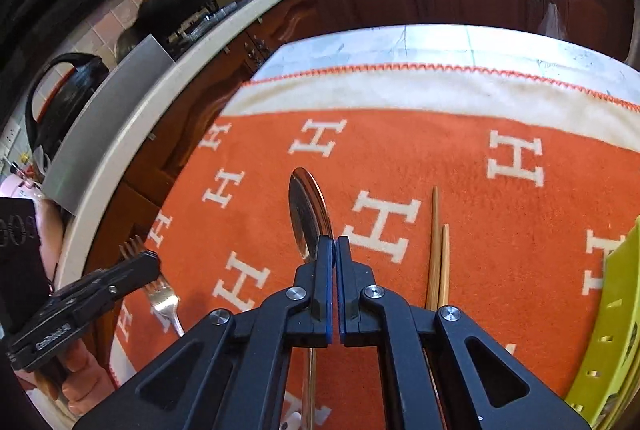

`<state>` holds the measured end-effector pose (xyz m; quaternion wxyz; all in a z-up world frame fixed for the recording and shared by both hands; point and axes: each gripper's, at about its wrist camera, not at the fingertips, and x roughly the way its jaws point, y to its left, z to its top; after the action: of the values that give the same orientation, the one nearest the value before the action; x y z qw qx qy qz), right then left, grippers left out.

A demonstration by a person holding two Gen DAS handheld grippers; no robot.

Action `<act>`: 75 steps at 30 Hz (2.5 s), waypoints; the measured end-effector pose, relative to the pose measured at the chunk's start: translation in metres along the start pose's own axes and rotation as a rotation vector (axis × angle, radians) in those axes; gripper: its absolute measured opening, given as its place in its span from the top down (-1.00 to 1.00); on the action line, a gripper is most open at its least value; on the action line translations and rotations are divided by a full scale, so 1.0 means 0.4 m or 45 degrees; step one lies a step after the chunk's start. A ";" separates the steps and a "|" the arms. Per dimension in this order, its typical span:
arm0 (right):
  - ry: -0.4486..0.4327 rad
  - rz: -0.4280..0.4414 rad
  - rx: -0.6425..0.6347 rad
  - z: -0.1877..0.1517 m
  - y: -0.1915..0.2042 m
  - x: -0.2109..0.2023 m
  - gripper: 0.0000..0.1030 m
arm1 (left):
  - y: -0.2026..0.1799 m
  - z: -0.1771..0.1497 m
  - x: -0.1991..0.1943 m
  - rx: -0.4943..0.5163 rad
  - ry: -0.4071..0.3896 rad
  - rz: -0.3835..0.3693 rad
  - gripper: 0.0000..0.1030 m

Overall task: Organize utensils
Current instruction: 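Carry the held fork and spoon into the green tray and open both tools, then move both open tools back over the white ceramic spoon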

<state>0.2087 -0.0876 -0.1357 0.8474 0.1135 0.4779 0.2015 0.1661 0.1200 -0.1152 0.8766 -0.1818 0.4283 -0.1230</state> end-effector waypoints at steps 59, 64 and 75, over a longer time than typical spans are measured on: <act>0.008 -0.318 0.475 -0.314 -0.411 -0.353 0.81 | -0.732 -0.032 0.317 0.759 0.314 -0.046 0.92; -0.019 -0.298 0.490 -0.327 -0.389 -0.383 0.79 | -0.683 -0.014 0.223 0.699 0.257 -0.034 0.41; -0.090 -0.305 0.504 -0.374 -0.330 -0.470 0.30 | -0.522 -0.027 0.044 0.575 0.218 0.071 0.29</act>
<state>0.0247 -0.2904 -0.1201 0.8427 0.2269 0.4882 -0.0020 0.1555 -0.0776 -0.0452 0.8586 0.0417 0.4674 -0.2063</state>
